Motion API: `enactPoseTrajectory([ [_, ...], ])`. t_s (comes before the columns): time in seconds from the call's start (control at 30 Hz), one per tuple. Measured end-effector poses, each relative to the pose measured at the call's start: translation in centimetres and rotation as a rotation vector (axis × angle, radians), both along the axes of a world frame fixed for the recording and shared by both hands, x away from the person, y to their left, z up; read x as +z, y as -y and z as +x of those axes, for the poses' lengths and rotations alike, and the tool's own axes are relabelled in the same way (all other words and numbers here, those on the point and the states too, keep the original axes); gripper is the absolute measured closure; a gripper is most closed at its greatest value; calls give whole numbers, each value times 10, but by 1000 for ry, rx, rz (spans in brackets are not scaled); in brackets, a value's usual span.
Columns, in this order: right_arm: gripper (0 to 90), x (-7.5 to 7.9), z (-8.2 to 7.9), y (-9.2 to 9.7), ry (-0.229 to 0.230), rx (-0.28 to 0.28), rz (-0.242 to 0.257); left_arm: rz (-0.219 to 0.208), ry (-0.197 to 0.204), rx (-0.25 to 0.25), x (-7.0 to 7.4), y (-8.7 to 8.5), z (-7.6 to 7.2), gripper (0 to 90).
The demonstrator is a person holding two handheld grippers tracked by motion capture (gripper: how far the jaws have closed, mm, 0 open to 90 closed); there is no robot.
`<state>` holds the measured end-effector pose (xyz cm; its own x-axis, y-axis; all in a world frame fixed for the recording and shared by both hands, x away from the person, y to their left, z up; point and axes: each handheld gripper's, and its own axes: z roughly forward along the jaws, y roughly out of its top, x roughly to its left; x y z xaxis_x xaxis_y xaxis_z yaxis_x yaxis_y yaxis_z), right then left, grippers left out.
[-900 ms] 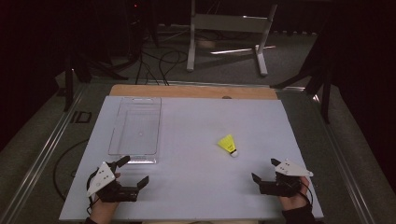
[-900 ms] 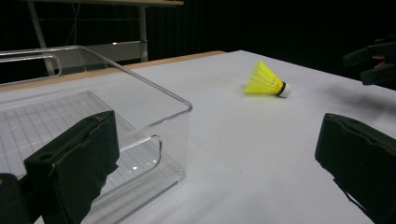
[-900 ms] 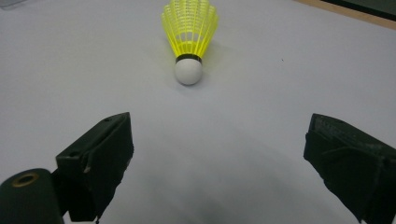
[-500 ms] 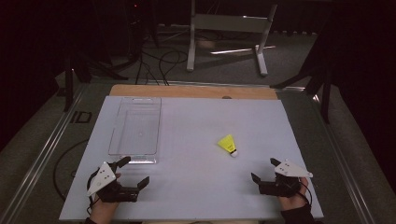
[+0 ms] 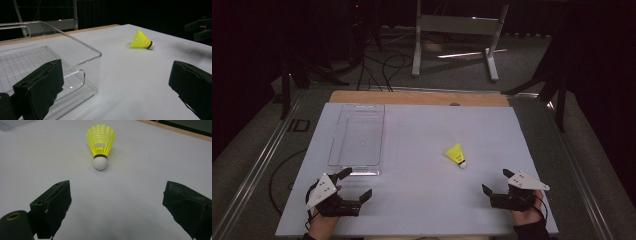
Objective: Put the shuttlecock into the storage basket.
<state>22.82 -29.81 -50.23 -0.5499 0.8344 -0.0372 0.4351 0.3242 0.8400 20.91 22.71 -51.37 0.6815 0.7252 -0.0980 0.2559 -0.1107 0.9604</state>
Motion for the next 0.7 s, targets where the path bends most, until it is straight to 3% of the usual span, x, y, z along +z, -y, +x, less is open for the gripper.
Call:
enactPoseTrajectory([
  [0.2,80,8,-1,2,0,-22,0,3,4,-1,0,0,0,5],
  [0.37,73,28,-5,4,9,-27,27,1,3,-3,0,0,0,5],
  [0.63,73,56,-7,5,3,-48,20,-4,4,0,0,0,0,5],
  [0.7,73,66,-5,8,7,-36,48,-1,5,-1,0,0,0,5],
])
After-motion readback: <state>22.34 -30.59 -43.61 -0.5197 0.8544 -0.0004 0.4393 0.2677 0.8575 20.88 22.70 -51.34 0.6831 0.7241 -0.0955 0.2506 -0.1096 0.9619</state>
